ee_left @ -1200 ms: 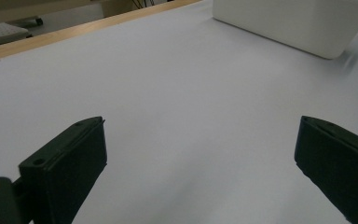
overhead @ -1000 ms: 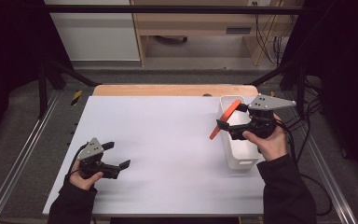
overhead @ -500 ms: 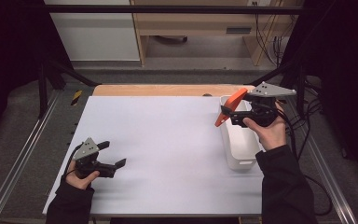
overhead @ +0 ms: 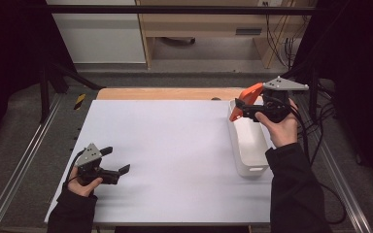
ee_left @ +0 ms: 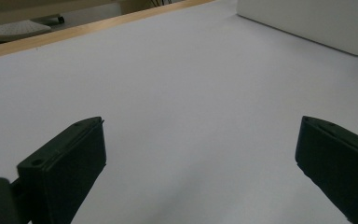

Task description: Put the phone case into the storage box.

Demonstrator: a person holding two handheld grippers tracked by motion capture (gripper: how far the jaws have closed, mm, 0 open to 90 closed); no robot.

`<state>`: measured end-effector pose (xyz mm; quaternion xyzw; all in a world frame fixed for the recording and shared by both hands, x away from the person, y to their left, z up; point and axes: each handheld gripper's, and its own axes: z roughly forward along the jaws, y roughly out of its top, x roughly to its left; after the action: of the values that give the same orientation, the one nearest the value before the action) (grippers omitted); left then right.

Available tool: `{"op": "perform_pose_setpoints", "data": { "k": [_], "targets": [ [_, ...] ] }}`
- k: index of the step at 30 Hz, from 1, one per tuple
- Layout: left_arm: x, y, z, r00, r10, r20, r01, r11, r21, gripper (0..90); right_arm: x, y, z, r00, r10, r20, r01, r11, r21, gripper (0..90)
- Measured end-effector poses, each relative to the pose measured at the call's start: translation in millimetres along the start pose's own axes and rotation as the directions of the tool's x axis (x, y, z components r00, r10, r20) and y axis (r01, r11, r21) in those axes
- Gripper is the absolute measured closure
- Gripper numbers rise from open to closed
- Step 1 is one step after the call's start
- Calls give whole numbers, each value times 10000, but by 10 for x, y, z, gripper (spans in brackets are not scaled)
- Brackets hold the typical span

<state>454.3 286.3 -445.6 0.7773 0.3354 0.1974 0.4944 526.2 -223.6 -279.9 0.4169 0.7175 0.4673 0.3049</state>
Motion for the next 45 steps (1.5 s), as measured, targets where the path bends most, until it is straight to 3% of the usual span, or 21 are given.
{"op": "perform_pose_setpoints", "data": {
  "k": [9,21,34,45],
  "targets": [
    [-5,-3,15,10000,19,16,-19,10000,60,9,-101,51,131,9969,358,696,-369,9992,146,159],
    [-2,-5,22,10000,54,38,-54,10000,66,8,-231,78,343,9860,827,1447,-887,9954,358,158],
    [-12,-13,54,9998,163,73,-165,9996,234,6,-355,49,564,9653,1258,2289,-1449,9870,688,157],
    [-10,-13,55,9998,170,90,-172,9996,209,6,-412,8,751,9513,1546,2666,-1831,9794,856,157]
  ]
}}
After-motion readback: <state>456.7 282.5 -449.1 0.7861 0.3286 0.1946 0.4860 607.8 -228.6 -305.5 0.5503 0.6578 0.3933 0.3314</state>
